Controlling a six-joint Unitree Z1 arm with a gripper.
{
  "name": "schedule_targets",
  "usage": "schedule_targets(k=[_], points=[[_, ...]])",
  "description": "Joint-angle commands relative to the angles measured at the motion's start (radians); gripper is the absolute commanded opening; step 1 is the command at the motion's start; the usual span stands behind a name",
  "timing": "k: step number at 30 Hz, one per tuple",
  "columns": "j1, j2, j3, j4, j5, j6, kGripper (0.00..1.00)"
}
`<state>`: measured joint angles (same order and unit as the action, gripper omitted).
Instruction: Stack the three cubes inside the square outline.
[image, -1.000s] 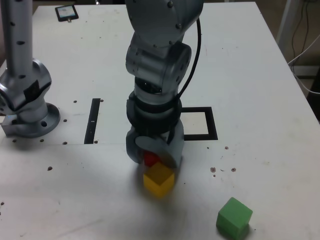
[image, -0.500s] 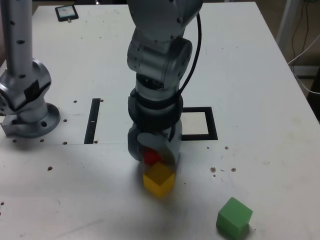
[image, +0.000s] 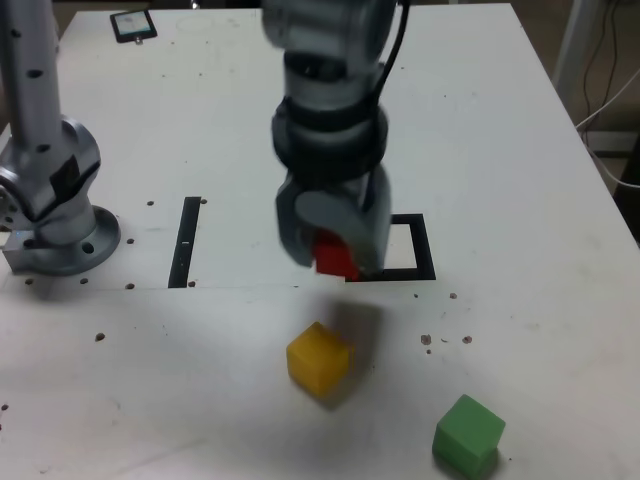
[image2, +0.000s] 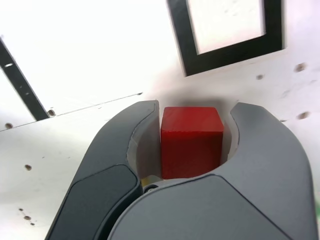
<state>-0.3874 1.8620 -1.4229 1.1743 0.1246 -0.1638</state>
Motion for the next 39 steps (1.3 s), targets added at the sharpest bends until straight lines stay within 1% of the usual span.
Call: schedule_targets(k=[1, 7, 15, 18, 24, 32, 37, 39], points=[[0.031, 0.017, -0.028, 0.010, -0.003, 0.015, 0.30], [0.110, 0.063, -0.069, 0.024, -0.002, 0.053, 0.30], [0.181, 0.112, -0.059, 0.005, -0.003, 0.097, 0.30], [0.192, 0.119, -0.049, -0.011, -0.005, 0.107, 0.31], [0.212, 0.152, -0.048, -0.030, -0.007, 0.143, 0.38], [0.243, 0.203, -0.071, -0.034, -0.005, 0.192, 0.38], [0.250, 0.218, -0.079, -0.043, -0.002, 0.204, 0.38], [0.250, 0.219, -0.079, -0.051, -0.002, 0.208, 0.39]])
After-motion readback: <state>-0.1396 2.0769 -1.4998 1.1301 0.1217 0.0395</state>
